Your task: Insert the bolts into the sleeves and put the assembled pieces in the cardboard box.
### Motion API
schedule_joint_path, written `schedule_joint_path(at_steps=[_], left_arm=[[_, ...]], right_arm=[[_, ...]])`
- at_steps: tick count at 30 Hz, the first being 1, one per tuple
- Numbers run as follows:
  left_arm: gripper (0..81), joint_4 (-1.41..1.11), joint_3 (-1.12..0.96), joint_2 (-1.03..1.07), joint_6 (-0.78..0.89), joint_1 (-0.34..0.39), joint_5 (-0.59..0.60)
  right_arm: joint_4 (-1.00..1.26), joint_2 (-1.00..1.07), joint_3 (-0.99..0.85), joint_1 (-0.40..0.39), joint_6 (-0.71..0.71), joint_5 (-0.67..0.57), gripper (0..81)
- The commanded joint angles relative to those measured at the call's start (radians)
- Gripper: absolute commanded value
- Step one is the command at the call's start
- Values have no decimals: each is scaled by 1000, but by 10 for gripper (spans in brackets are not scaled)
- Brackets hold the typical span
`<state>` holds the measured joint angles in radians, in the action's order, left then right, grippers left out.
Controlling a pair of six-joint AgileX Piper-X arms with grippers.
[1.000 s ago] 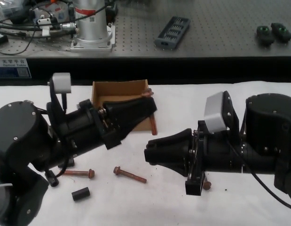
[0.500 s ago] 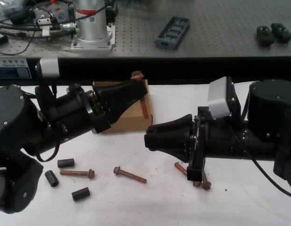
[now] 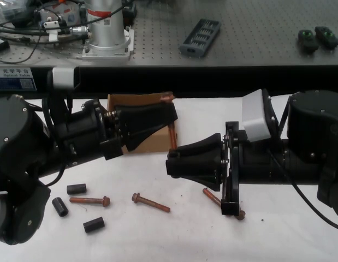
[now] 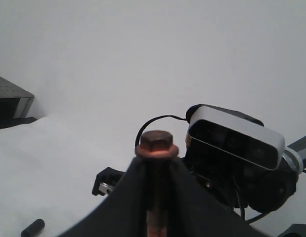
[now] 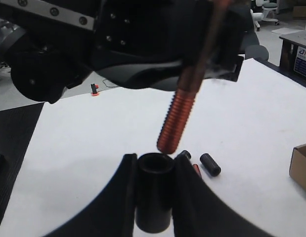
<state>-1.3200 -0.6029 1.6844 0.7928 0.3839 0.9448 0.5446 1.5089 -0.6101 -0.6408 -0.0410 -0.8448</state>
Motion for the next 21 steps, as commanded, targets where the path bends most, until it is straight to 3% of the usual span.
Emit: schedule_joint_path(at_steps=[1,21], left_arm=[[6,-13,-12,-17,17,-1,10],[6,-13,-12,-17,17,-1,59]], right_arm=[[0,0,-12,4,-23,-23,43],[0,0,-12,23,-42,-25,43]])
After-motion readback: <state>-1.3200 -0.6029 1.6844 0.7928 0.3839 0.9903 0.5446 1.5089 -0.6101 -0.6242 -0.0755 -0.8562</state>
